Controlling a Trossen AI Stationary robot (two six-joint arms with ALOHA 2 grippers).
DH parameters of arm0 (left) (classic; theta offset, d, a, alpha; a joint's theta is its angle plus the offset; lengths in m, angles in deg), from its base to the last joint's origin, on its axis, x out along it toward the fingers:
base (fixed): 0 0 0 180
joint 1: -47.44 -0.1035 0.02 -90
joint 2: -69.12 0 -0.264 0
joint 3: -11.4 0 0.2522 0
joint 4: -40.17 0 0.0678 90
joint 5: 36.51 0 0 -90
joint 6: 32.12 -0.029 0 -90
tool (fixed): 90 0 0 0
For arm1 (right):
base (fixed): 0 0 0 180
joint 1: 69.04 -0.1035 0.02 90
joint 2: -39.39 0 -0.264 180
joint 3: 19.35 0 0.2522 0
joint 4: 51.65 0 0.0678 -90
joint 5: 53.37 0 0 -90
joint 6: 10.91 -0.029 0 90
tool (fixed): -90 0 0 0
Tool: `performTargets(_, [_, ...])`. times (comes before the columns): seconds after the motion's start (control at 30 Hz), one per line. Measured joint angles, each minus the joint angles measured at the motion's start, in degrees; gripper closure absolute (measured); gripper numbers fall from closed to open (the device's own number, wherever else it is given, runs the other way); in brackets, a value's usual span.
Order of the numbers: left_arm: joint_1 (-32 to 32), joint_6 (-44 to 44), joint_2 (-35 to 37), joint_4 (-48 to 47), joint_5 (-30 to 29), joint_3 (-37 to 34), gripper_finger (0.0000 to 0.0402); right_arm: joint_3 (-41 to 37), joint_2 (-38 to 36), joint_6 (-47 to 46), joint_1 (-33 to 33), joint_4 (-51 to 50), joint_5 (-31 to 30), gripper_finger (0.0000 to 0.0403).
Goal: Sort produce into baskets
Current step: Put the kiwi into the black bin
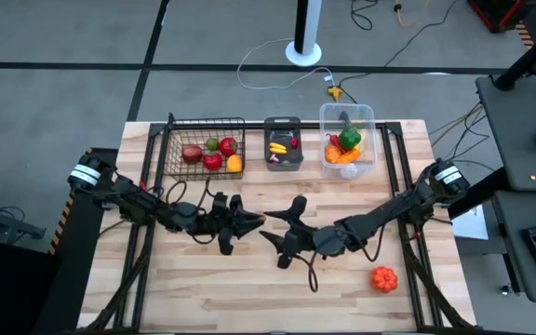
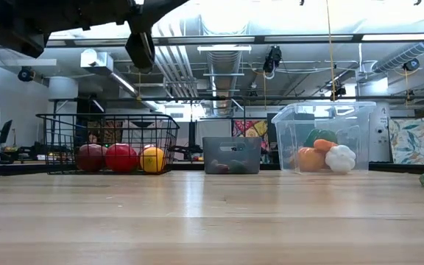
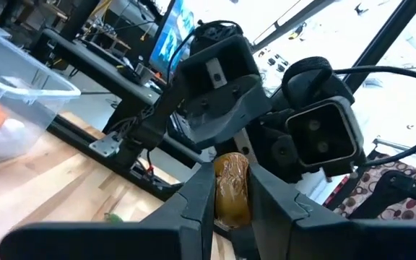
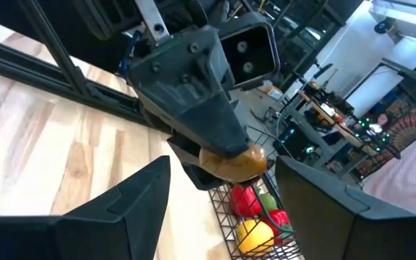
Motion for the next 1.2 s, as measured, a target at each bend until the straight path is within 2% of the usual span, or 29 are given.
performTargets(0.3, [0.0,-2.18,0.0,-2.07,-0.01,2.07,0.0349,0.0,0.0,0.48,0.31,0.02,0.0,0.0176])
performTargets(1.2, [0.0,-2.16,-0.02,-3.37,-0.2,1.89,0.0349,-0.02,0.0,3.06,0.4,1.81,-0.48,0.0178])
